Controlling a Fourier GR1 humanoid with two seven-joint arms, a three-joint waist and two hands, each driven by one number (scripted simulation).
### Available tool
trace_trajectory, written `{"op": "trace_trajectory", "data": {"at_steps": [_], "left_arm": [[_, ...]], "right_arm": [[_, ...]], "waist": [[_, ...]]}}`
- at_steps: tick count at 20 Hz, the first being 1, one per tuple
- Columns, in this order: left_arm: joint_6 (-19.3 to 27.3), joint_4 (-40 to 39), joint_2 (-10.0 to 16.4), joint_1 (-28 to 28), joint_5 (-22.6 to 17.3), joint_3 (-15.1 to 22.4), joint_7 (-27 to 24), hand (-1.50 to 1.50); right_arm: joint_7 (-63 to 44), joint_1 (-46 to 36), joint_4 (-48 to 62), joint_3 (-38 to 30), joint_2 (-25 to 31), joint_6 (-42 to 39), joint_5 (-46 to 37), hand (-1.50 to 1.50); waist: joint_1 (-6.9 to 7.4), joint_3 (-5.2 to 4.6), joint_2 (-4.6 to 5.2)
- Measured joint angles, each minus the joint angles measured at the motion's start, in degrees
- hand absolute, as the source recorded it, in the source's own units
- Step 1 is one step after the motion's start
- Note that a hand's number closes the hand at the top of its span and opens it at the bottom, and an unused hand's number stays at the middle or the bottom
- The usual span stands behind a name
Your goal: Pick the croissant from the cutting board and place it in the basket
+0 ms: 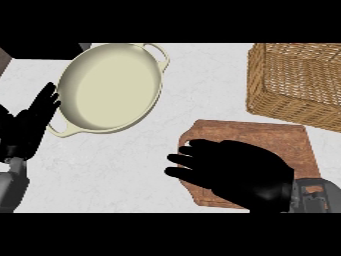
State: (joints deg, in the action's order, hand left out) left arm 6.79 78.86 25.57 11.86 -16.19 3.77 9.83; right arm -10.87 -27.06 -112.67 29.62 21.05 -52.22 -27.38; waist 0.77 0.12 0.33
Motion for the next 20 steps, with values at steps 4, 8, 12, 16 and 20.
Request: {"op": "trace_trajectory", "data": {"at_steps": [4, 8, 12, 16, 20], "left_arm": [[-0.7, -0.6, -0.4, 0.6, 0.7, -0.7, 0.3, 0.00], [-1.2, 1.8, -0.5, -0.3, 0.9, -1.3, 2.2, 0.00], [-2.2, 1.6, -1.0, -0.9, 1.7, -2.6, 2.0, 0.00], [-3.5, -1.1, -2.1, 0.2, 2.9, -4.0, 0.8, 0.00], [-3.4, -1.3, -3.6, 0.7, 4.5, -4.6, 1.2, 0.00]], "right_arm": [[8.2, 0.6, 7.6, 3.9, 1.2, 6.8, -8.8, -1.50], [13.3, 0.4, 15.1, 6.8, 1.0, 11.3, -15.3, -1.50], [16.3, 0.3, 19.3, 7.6, 0.6, 12.9, -20.2, -1.50], [21.0, 1.2, 22.0, 6.8, 1.0, 14.4, -23.8, -1.50], [24.8, 0.1, 24.9, 4.8, 0.0, 13.8, -25.9, -1.50]], "waist": [[-0.15, -0.04, -0.09], [-0.14, -0.06, -0.19], [-0.36, -0.09, -0.25], [-0.58, -0.11, -0.28], [-0.61, -0.11, -0.30]]}}
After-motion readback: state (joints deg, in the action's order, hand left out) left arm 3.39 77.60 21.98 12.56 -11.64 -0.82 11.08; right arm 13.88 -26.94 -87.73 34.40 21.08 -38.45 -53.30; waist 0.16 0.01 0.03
